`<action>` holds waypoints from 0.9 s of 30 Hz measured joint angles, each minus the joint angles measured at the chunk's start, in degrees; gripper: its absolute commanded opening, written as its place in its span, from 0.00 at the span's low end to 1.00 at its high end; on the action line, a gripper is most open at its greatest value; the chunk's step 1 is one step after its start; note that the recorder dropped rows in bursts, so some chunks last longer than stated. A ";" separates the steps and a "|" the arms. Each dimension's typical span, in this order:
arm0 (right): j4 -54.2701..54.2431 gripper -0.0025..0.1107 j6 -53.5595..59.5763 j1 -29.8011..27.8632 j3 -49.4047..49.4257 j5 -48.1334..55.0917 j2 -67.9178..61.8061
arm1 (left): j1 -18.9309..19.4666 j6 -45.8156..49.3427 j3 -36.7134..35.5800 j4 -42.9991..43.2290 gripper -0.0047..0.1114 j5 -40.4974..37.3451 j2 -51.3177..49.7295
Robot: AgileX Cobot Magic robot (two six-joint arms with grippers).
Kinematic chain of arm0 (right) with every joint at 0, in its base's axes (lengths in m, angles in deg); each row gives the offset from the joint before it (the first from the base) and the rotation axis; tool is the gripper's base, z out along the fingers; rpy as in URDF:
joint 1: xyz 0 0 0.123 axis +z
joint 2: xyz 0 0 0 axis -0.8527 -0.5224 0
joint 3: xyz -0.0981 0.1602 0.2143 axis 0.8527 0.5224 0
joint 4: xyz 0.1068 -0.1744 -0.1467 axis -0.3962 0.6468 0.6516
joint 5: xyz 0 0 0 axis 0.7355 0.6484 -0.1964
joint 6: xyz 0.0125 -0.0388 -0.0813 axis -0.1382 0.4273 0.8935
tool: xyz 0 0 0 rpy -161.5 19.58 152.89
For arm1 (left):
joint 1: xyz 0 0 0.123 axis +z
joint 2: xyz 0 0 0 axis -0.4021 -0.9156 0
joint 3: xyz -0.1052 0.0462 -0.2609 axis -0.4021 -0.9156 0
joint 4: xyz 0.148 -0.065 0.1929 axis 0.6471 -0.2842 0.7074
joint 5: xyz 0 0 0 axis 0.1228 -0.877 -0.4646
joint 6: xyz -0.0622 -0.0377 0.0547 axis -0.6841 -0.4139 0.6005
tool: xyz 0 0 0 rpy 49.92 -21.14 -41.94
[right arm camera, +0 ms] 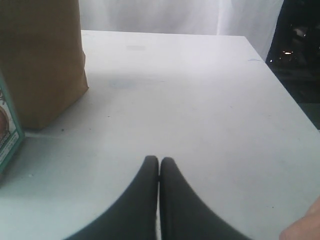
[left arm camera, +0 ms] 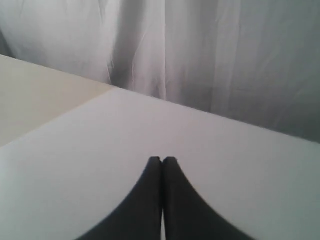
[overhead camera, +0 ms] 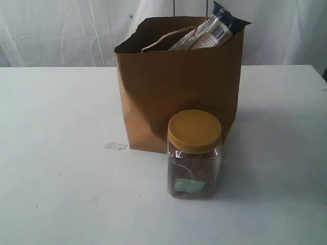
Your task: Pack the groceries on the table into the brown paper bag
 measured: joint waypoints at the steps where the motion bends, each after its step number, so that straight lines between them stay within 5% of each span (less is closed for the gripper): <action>1: 0.00 0.02 0.00 0.00 0.00 0.00 0.00 | 0.00 5.33 -1.17 -5.71 0.04 0.01 0.50; 5: 0.00 0.02 0.00 0.00 0.00 0.00 0.00 | 0.00 37.72 -8.80 -41.09 0.04 0.07 1.10; 8: 0.00 0.02 0.00 0.00 0.00 0.00 0.00 | 0.00 63.03 -16.52 -58.77 0.04 4.49 1.32; 10: 0.00 0.02 0.00 0.00 0.00 0.00 0.00 | 0.00 71.15 -21.20 -64.93 0.04 8.78 2.10; 18: 0.00 0.02 0.00 0.00 0.00 0.10 0.00 | 0.00 67.34 -26.87 -69.09 0.04 23.34 9.67; 27: 0.00 0.02 0.00 0.00 0.00 0.10 0.00 | -1.73 65.14 -26.87 -66.41 0.04 26.50 16.63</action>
